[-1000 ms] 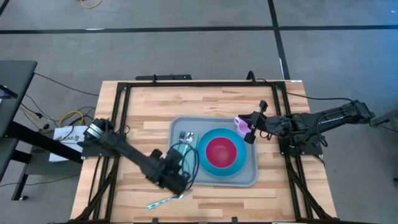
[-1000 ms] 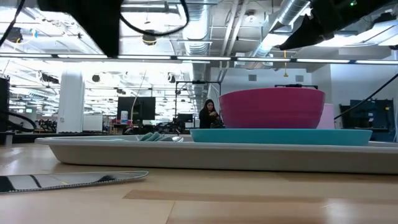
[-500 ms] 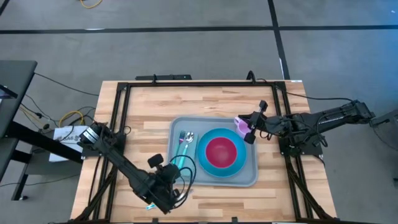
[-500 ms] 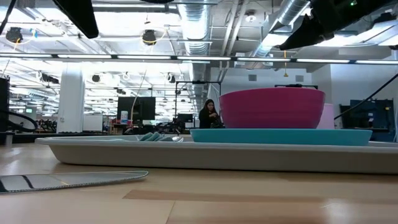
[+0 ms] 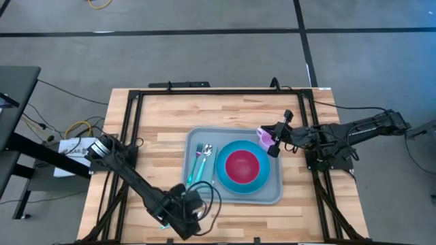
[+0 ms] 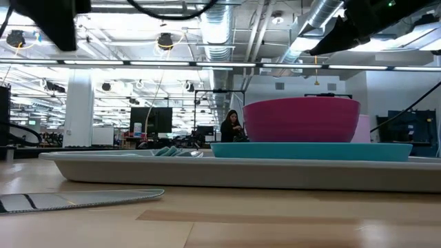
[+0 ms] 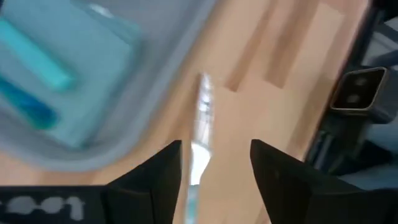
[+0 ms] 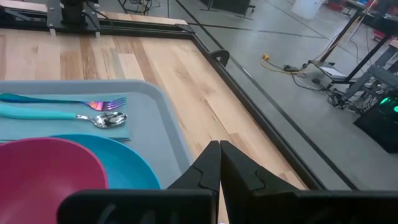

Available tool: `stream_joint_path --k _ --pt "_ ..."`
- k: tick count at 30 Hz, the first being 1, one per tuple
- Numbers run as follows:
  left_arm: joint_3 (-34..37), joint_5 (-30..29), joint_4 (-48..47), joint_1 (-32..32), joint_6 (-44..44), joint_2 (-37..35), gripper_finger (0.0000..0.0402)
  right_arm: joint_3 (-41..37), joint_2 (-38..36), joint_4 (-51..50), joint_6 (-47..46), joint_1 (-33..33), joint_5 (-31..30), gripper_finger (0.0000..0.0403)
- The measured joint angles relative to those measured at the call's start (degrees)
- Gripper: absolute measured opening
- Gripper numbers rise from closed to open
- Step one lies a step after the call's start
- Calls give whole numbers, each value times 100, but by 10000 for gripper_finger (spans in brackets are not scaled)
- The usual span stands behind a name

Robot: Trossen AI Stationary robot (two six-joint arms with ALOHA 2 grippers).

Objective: Set up tray
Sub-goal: Put the white knife on top of the blue napkin

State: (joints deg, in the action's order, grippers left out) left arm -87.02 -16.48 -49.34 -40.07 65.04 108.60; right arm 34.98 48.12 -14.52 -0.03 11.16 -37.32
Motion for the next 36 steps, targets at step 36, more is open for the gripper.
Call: stream_joint_path --k 36 --pt "105 919 112 -345 512 1035 119 0 -2 0 0 0 0 0"
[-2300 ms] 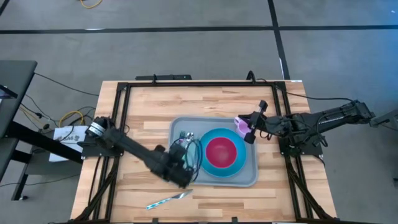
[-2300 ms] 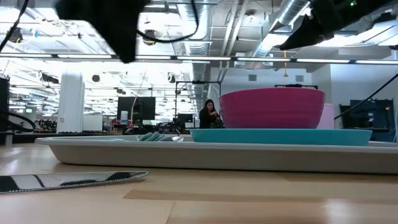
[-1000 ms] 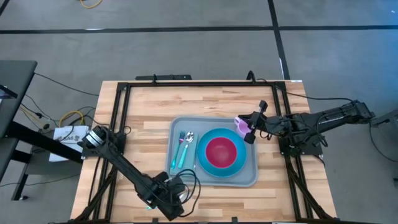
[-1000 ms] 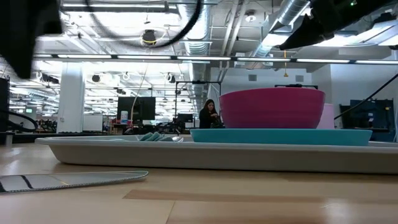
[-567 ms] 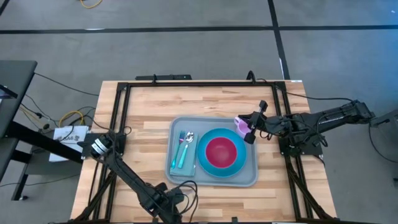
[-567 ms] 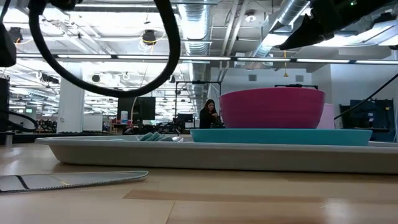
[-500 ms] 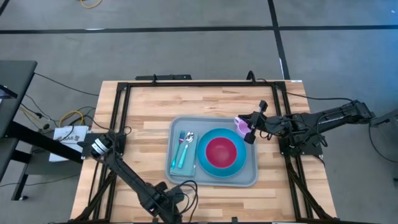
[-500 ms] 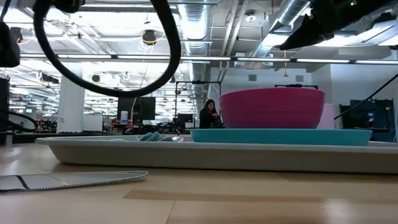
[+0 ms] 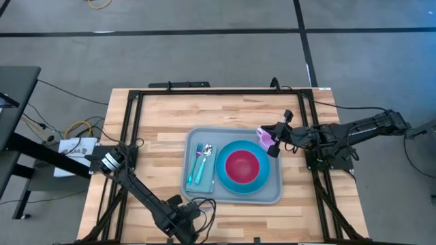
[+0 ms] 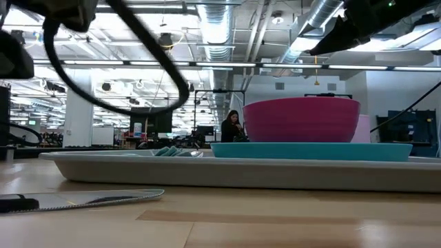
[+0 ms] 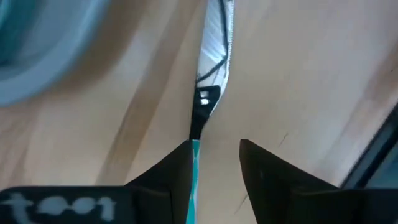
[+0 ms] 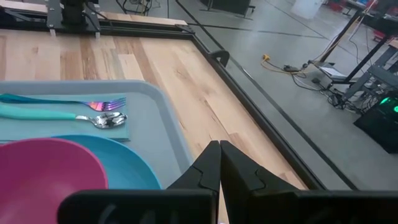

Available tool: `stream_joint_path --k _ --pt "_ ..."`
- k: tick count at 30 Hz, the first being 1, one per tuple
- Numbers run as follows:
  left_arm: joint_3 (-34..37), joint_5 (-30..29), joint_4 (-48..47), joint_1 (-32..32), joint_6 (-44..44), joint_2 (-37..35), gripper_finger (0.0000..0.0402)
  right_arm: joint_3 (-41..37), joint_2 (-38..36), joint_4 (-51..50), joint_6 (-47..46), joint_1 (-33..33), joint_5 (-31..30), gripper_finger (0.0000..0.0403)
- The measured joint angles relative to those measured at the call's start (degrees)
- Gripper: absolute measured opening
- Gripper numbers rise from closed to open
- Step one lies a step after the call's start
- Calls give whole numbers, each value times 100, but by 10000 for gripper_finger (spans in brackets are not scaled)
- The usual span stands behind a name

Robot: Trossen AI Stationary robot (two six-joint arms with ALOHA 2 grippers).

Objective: Set up tray
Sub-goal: Put the white knife on top of the blue napkin

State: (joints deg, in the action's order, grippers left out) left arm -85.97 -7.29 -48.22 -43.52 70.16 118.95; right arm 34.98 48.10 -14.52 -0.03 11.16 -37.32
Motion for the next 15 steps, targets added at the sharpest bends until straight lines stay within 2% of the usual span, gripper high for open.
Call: stream_joint_path --k 8,15 --pt "2 -193 -544 -5 -160 81 106 2 0 9 0 0 0 0" --pt "2 -265 -634 -3 -110 107 99 2 0 2 0 0 0 0"
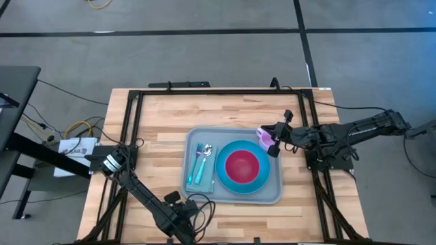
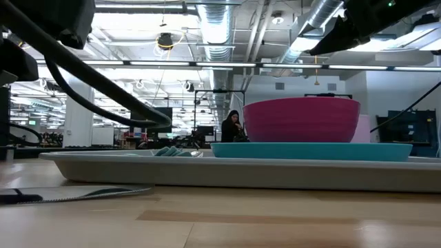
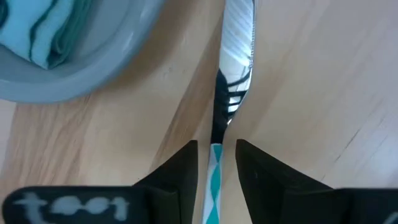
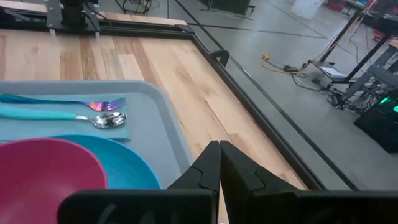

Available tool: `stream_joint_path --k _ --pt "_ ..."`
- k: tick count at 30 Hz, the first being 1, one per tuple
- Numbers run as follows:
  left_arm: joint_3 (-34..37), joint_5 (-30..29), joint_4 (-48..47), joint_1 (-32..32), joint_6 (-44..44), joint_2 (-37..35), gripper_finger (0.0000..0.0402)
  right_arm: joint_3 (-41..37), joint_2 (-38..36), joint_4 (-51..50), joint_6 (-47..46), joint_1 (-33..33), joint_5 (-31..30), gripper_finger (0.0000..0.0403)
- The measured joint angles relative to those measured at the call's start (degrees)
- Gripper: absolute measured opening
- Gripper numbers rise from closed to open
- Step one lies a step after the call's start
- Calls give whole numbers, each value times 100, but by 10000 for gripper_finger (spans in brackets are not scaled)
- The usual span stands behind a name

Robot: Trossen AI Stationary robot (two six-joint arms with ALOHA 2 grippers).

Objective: Set up tray
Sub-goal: Put the white knife on top of the blue napkin

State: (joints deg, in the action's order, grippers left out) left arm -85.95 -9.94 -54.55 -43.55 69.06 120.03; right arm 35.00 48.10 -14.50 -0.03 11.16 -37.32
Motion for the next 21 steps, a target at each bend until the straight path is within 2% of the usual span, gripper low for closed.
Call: stream_joint_path --k 5,18,21 --pt "0 -193 -1 0 26 0 98 0 2 0 0 0 2 0" --pt "0 -170 1 0 361 7 97 0 2 0 0 0 0 0" --pt "0 -168 10 -4 256 7 83 0 2 0 0 0 0 0"
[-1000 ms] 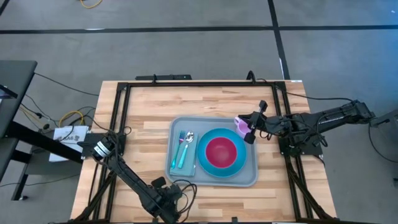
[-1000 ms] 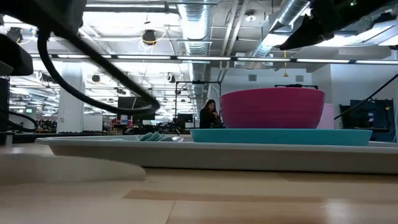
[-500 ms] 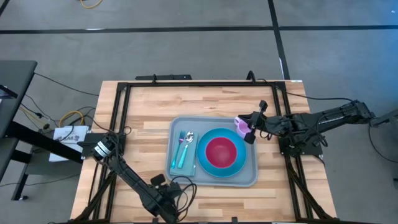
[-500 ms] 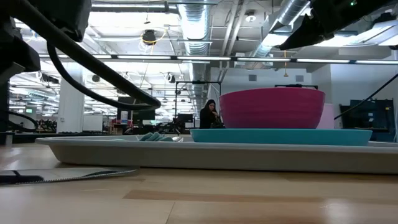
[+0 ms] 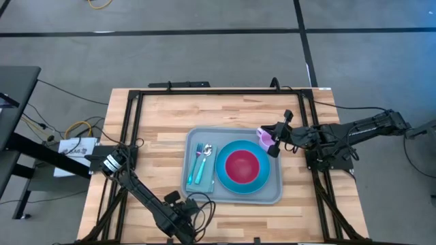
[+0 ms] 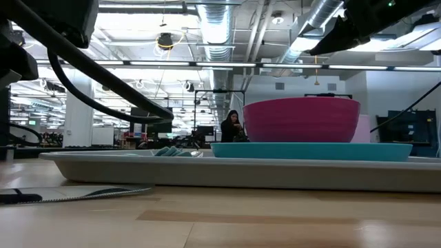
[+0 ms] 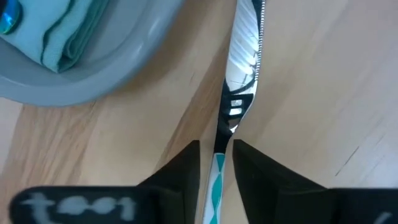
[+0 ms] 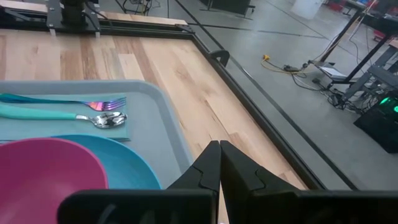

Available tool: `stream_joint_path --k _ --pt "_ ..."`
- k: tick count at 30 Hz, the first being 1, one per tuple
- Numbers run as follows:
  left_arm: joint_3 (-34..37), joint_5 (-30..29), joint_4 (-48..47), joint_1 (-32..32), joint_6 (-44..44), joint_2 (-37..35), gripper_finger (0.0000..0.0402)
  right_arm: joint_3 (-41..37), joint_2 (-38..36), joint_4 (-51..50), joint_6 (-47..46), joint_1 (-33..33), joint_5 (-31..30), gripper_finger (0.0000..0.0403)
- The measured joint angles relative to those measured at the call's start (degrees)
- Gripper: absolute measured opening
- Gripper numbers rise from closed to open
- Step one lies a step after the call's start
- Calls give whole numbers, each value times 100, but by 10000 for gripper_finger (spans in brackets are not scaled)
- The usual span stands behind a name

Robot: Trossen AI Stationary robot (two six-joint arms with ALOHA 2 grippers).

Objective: Set up tray
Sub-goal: Put the white knife on top of the blue napkin

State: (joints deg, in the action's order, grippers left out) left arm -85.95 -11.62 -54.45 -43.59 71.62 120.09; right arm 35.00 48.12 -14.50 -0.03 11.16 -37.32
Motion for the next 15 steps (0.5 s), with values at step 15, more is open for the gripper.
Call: stream_joint_path --k 15 --pt "-72 -414 -36 75 1417 7 0 0 0 0 0 -1 1 0"
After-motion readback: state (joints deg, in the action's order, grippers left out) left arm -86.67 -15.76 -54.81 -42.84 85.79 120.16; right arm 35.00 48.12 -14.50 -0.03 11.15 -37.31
